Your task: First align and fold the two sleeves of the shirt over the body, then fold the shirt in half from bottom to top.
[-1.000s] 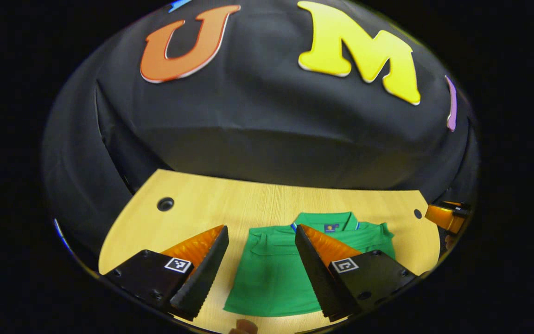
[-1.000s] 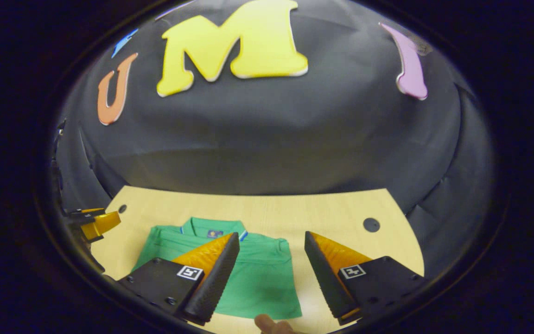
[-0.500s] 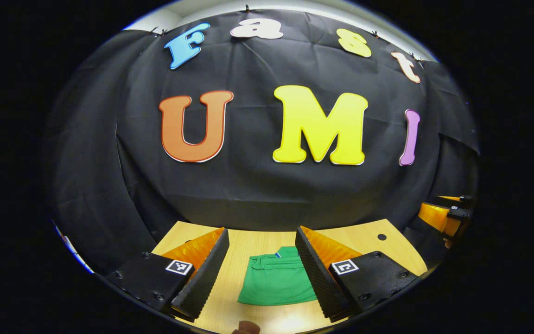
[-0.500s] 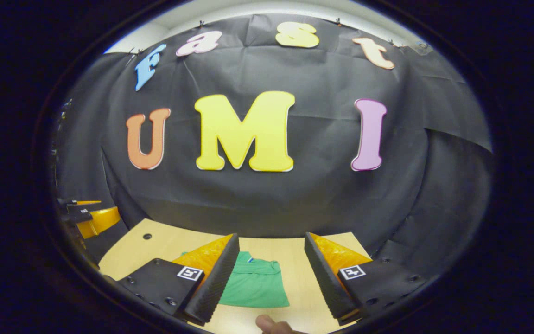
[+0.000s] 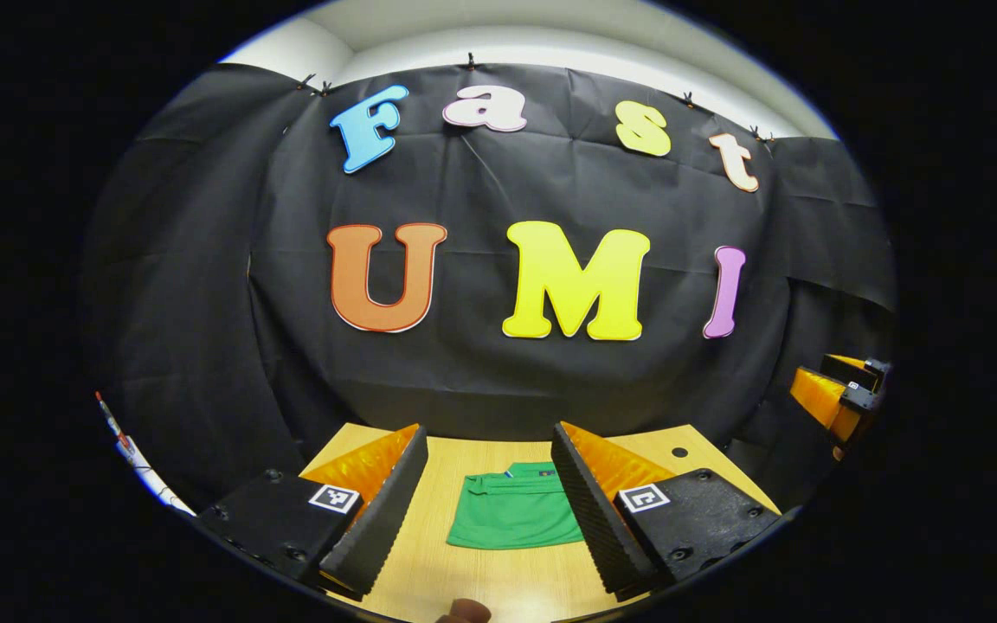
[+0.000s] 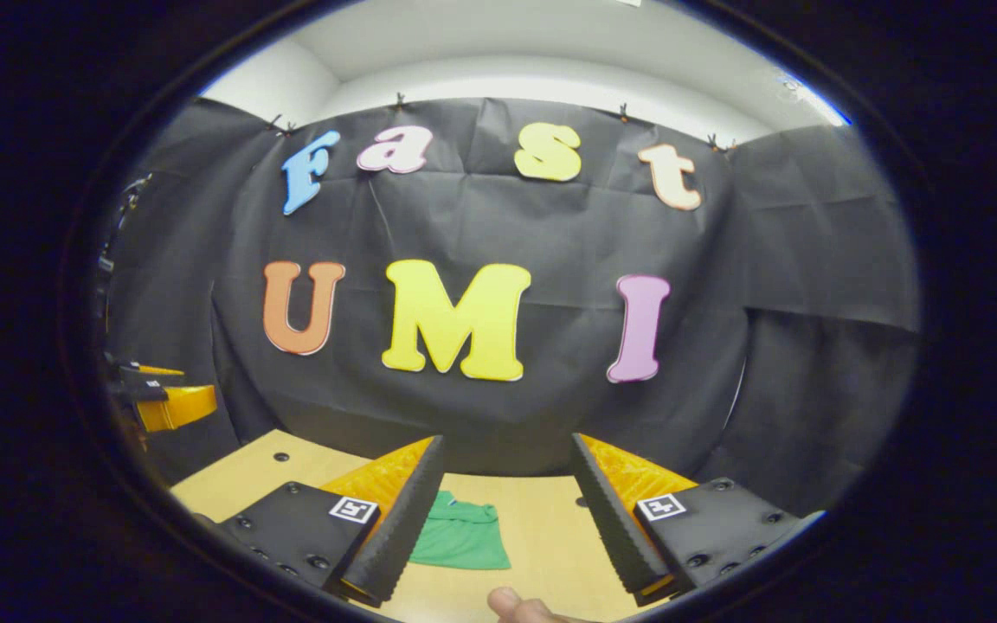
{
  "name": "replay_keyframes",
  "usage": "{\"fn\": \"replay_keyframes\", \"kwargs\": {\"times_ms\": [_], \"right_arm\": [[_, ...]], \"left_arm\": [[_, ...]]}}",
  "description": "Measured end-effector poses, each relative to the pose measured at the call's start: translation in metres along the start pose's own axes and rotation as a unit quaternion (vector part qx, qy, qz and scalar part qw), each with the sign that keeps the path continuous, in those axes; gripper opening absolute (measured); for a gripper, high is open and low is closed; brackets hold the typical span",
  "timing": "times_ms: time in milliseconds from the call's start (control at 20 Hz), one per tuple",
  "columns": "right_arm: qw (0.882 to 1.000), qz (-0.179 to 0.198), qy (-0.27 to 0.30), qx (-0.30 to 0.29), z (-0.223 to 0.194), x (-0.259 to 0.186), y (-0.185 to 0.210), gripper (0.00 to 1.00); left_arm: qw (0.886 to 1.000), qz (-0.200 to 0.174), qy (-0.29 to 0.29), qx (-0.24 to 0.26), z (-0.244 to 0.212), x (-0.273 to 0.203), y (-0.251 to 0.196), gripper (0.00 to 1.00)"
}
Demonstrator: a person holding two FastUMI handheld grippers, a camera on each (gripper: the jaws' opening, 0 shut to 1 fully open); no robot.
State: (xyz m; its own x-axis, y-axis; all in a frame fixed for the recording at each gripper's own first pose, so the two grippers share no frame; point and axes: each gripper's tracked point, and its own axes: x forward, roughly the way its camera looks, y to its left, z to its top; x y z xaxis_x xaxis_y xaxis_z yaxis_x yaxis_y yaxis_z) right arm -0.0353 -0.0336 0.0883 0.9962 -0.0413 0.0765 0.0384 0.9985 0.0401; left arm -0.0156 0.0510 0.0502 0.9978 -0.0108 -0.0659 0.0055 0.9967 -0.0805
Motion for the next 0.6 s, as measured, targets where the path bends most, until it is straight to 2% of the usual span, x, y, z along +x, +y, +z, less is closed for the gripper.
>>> {"fn": "replay_keyframes", "kwargs": {"times_ms": [150, 200, 400, 450, 550, 600], "right_arm": [[0.999, 0.02, -0.008, -0.031, 0.0, -0.025, 0.022, 0.89], [0.999, 0.029, -0.004, -0.028, -0.001, -0.033, 0.031, 0.95], [0.999, 0.04, -0.011, -0.015, 0.002, -0.042, 0.05, 0.95], [0.999, 0.043, -0.013, -0.008, 0.002, -0.042, 0.055, 0.92], [0.999, 0.045, -0.015, 0.003, 0.004, -0.043, 0.058, 0.95], [0.999, 0.047, -0.01, 0.007, 0.002, -0.042, 0.06, 0.89]], "left_arm": [[1.0, 0.009, -0.004, -0.003, -0.005, -0.026, 0.007, 0.93], [1.0, 0.012, -0.007, -0.005, -0.006, -0.031, 0.008, 0.93], [0.999, 0.009, -0.033, -0.014, 0.007, -0.045, 0.007, 0.93], [0.999, 0.007, -0.042, -0.012, 0.011, -0.046, 0.005, 0.93], [0.999, 0.004, -0.048, -0.004, 0.013, -0.045, 0.002, 0.93], [0.999, 0.002, -0.051, 0.0, 0.015, -0.046, 0.002, 0.93]]}}
